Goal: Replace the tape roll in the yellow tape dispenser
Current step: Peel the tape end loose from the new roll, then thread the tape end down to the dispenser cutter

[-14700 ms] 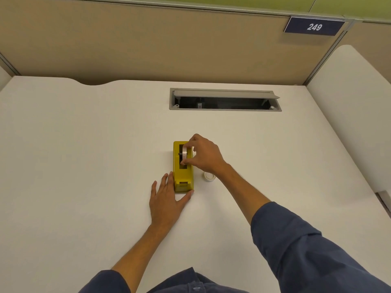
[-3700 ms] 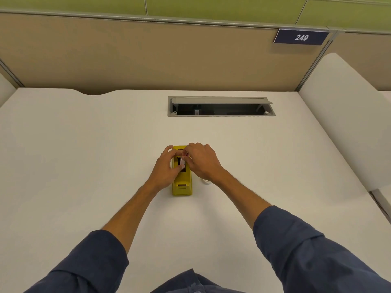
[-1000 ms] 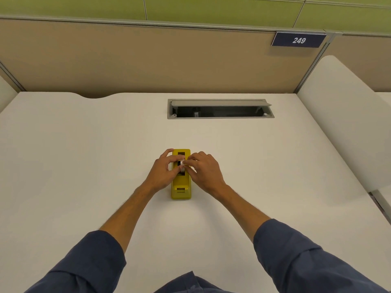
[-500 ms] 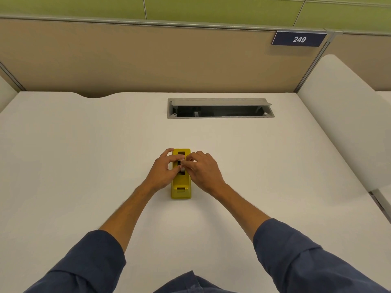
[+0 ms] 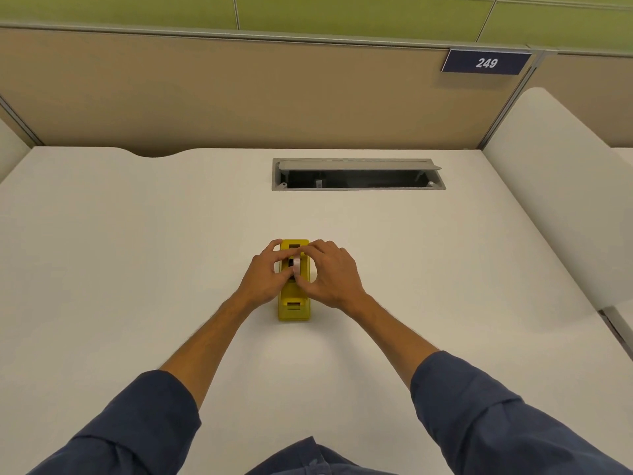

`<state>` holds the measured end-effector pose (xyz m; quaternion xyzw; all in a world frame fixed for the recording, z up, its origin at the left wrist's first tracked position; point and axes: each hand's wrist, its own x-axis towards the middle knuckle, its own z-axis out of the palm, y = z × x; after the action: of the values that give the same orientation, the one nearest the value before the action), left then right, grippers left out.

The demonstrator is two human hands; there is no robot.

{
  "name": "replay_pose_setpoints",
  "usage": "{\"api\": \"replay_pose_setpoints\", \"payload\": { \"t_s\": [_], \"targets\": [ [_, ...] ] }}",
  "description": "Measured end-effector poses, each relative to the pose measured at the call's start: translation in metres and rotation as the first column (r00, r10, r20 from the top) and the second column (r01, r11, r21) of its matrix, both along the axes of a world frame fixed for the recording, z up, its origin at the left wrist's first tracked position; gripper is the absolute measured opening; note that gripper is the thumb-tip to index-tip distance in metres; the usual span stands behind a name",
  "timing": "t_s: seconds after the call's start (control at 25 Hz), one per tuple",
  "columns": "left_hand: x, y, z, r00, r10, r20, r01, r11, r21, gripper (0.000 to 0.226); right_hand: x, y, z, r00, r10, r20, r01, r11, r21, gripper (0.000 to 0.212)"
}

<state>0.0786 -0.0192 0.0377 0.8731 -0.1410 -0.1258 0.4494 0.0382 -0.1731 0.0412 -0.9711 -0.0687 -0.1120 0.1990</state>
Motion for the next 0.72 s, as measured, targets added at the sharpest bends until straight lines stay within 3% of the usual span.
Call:
{"api": "replay_pose_setpoints", "payload": {
  "t_s": [0.16, 0.32, 0.72],
  "targets": [
    [-0.003, -0.002, -0.001, 1.0, 0.001, -0.013, -0.002, 0.997, -0.074, 0.056, 0.01, -0.004, 0.003, 0.992, 0.028, -0.123, -0.031, 0.999, -0.024, 0.05],
    [-0.01, -0.004, -0.007, 0.994, 0.102, -0.04, -0.105, 0.992, -0.066, 0.067, 0.018, -0.005, 0.003, 0.976, 0.051, -0.21, -0.068, 0.995, -0.078, 0.052],
    [-0.03, 0.003, -0.029, 0.973, 0.155, -0.172, -0.166, 0.985, -0.054, 0.06, 0.025, -0.002, 0.005, 0.976, 0.052, -0.21, -0.078, 0.99, -0.118, 0.049]
  ]
}}
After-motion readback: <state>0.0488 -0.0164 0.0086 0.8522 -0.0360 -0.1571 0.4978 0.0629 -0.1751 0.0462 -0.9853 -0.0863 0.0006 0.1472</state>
